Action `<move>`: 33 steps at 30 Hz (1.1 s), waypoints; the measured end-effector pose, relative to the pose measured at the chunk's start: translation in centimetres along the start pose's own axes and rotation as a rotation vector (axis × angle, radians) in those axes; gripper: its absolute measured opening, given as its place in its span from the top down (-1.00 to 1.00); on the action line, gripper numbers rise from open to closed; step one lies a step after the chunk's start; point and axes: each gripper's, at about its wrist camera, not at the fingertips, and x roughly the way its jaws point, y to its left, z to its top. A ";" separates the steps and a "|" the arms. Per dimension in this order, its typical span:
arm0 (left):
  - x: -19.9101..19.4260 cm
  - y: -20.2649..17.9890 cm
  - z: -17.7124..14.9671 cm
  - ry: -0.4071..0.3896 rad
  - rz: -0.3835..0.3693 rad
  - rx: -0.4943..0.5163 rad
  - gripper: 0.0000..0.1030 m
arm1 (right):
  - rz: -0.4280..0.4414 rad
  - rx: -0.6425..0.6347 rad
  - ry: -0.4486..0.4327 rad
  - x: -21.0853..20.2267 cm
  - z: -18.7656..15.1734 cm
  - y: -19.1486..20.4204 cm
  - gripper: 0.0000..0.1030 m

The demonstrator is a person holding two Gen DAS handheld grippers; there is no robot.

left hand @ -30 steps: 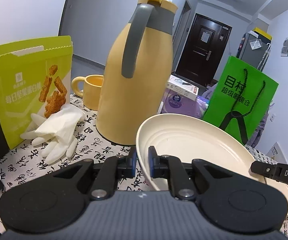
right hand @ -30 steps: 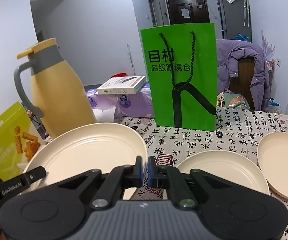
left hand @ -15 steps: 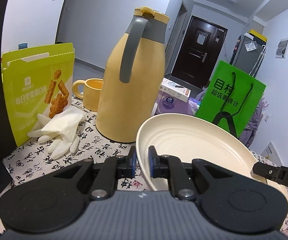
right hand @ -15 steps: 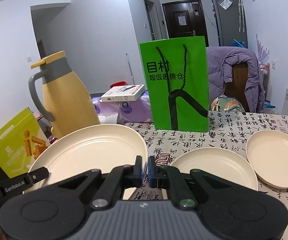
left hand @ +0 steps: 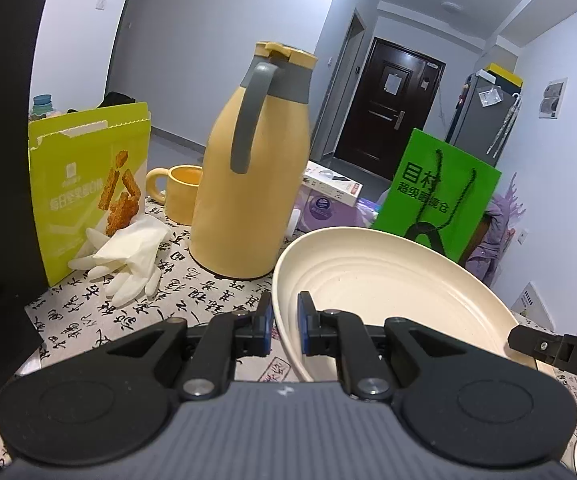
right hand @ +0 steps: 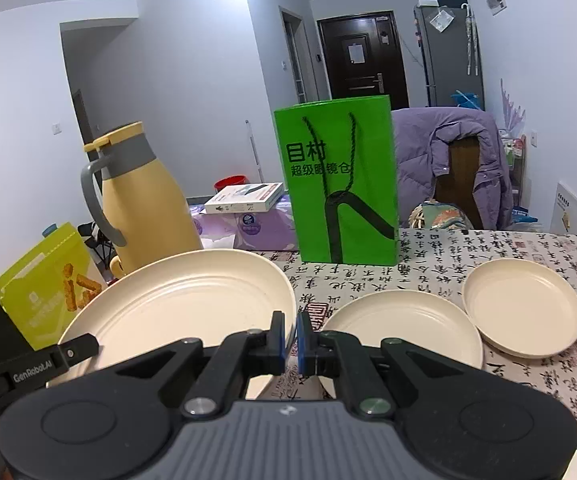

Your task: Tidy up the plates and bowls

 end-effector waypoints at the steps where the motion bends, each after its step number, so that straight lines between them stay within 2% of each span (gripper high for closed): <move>1: -0.4 -0.1 -0.1 -0.002 -0.002 0.002 0.76 | -0.001 0.002 -0.002 -0.5 -0.1 -0.1 0.89; 33: -10.5 -3.6 -4.3 -0.038 -0.043 0.070 0.76 | -0.050 0.045 -0.056 -12.0 -4.9 -2.8 0.89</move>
